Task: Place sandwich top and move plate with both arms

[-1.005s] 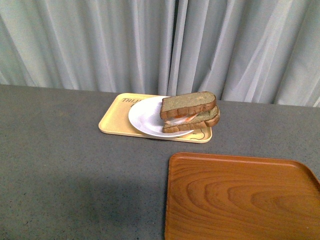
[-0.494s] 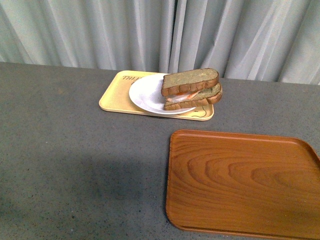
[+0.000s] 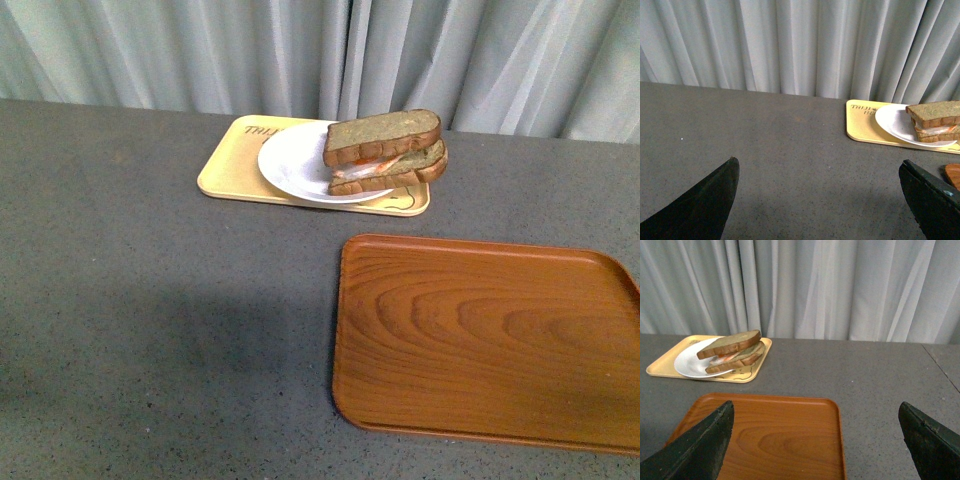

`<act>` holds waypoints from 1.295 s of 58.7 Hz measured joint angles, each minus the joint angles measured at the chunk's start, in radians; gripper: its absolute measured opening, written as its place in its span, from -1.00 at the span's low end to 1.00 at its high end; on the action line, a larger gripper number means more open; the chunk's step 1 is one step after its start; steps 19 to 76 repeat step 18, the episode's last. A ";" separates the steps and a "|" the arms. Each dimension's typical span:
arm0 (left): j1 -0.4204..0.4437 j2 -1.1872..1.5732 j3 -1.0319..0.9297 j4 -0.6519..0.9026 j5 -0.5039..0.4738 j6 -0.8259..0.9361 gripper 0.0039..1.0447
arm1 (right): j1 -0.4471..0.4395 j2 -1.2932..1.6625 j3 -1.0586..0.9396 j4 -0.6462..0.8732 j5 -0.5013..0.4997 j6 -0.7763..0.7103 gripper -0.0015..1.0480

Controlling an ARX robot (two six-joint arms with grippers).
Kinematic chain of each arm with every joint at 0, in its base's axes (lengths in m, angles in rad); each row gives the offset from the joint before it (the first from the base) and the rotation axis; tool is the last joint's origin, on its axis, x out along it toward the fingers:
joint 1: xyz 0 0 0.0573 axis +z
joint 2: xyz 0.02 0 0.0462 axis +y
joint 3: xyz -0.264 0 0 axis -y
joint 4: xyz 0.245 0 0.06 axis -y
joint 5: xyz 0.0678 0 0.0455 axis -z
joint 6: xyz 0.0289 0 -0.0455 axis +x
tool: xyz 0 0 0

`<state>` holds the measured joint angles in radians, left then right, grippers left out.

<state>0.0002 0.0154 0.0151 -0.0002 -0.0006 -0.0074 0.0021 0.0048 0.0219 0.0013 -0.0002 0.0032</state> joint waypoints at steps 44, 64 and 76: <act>0.000 0.000 0.000 0.000 0.000 0.000 0.83 | 0.000 0.000 0.000 0.000 0.000 0.000 0.82; 0.000 0.000 0.000 0.000 0.000 0.000 0.83 | 0.000 0.000 0.000 0.000 0.000 0.000 0.82; 0.000 0.000 0.000 0.000 0.000 0.000 0.83 | 0.000 0.000 0.000 0.000 0.000 0.000 0.82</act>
